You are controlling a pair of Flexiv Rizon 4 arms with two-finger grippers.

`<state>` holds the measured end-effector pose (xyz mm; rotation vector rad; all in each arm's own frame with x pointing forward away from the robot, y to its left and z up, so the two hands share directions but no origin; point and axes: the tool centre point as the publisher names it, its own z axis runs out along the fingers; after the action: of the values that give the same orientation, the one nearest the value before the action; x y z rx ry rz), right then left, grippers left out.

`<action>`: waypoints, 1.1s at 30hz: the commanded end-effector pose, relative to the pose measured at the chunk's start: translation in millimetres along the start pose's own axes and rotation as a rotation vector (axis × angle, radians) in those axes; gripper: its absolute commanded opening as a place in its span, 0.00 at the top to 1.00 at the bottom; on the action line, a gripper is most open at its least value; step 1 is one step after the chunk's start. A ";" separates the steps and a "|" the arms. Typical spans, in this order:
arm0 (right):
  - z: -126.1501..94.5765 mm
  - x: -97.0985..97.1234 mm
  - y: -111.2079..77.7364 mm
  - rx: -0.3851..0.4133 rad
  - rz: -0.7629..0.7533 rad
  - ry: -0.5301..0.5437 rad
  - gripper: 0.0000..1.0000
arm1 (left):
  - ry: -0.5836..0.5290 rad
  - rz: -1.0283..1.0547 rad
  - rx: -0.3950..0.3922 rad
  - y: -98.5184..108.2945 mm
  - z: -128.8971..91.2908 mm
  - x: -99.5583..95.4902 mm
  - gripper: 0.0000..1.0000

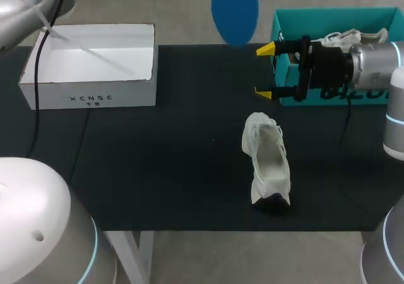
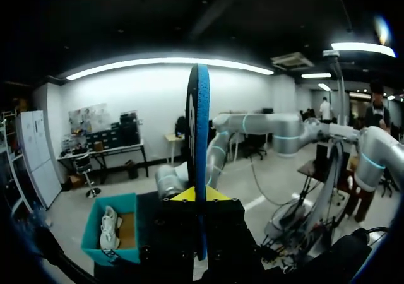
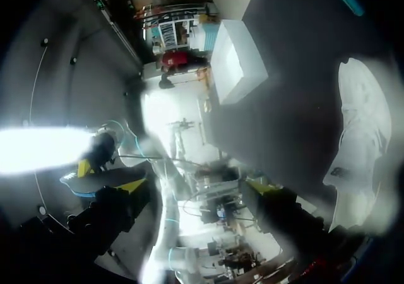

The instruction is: Take the shoe out of the shoebox, open the shoe tongue, remove and reinsert the insole, then place the shoe into the shoebox

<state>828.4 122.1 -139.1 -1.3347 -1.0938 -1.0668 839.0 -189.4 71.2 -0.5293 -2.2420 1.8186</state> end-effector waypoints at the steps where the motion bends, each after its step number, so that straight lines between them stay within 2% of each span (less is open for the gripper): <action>1: 1.1 -0.5 -0.4 -0.003 0.000 0.001 0.00 | -0.080 0.004 0.013 7.3 -2.6 5.9 1.00; 4: 1.1 -0.5 -0.4 -0.003 0.000 0.001 0.00 | -0.086 0.019 0.014 9.8 -4.6 5.5 1.00; 6: 1.1 -0.5 -0.4 -0.003 0.000 0.001 0.00 | -0.091 0.060 0.041 12.4 -4.7 8.5 1.00; 14: 1.1 -0.5 -0.4 -0.003 0.000 0.001 0.00 | -0.082 0.139 -0.002 33.6 -3.9 14.5 1.00; 20: 1.1 -0.5 -0.4 -0.003 0.000 0.001 0.00 | -0.119 0.189 -0.053 46.8 -3.4 27.1 1.00; 24: 1.1 -0.5 -0.4 -0.003 0.000 0.001 0.00 | -0.135 0.217 -0.061 58.7 1.8 43.6 1.00; 27: 1.1 -0.5 -0.4 -0.003 0.000 0.001 0.00 | -0.151 0.217 -0.118 67.8 12.1 58.5 1.00; 33: 1.1 -0.5 -0.4 -0.003 0.000 0.001 0.00 | -0.151 0.217 -0.118 67.8 12.1 58.5 1.00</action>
<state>828.4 122.3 -139.0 -1.3348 -1.0942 -1.0662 796.1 -166.9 0.6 -0.7258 -2.4722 1.8701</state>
